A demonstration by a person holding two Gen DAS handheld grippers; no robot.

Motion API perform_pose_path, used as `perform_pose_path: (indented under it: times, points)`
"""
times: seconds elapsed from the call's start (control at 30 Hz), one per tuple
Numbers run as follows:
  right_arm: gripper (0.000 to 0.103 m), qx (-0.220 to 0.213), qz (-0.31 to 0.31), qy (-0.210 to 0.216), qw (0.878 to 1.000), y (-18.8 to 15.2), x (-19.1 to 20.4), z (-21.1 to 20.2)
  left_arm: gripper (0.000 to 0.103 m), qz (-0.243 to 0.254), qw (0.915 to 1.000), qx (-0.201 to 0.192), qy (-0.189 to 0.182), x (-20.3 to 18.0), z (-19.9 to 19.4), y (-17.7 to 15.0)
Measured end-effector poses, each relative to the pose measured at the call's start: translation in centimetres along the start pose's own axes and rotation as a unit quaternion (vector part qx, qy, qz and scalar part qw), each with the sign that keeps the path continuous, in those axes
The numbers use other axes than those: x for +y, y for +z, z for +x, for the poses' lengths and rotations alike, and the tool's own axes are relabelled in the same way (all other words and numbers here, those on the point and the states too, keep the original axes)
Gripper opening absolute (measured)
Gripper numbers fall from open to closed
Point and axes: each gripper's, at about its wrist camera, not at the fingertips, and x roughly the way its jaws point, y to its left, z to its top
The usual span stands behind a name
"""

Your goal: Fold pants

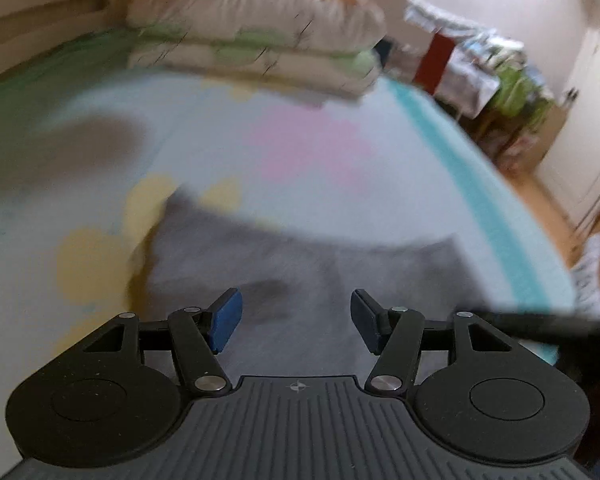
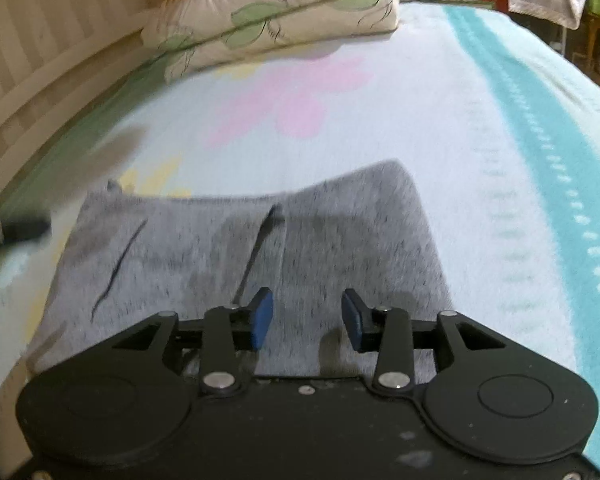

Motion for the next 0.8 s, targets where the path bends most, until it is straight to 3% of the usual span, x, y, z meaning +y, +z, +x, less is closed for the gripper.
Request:
perform_pose_path:
  times: [0.07, 0.23, 0.43, 0.6, 0.67, 0.73, 0.8]
  points:
    - [0.049, -0.004, 0.013, 0.019, 1.000, 0.3, 0.1, -0.2, 0.058, 0.001, 0.9996, 0.026, 0.007, 0.2, 0.9, -1.2]
    - [0.079, 0.009, 0.037, 0.060, 0.997, 0.2, 1.4, 1.0, 0.063, 0.006, 0.9979, 0.064, 0.008, 0.3, 2.7, -4.0]
    - [0.081, 0.054, 0.063, 0.079, 0.993, -0.3, 1.2, 3.3, 0.065, -0.011, 0.9988, 0.047, -0.007, 1.2, 1.5, -4.1]
    - [0.083, 0.063, 0.075, 0.111, 0.989, -1.1, 1.5, 4.3, 0.065, -0.045, 0.9987, 0.025, -0.007, 2.5, -0.1, -4.0]
    - [0.074, 0.069, 0.080, 0.129, 0.986, -1.2, 1.7, 4.7, 0.065, -0.052, 0.9985, 0.016, 0.000, 3.2, -0.9, -4.2]
    - [0.035, 0.080, 0.096, 0.157, 0.980, -1.4, 1.9, 5.3, 0.065, -0.060, 0.9981, 0.012, 0.008, 3.8, -1.3, -4.0]
    - [0.018, 0.076, 0.109, 0.166, 0.977, -1.3, 2.3, 5.3, 0.066, -0.069, 0.9974, 0.011, 0.019, 4.7, -1.7, -3.8]
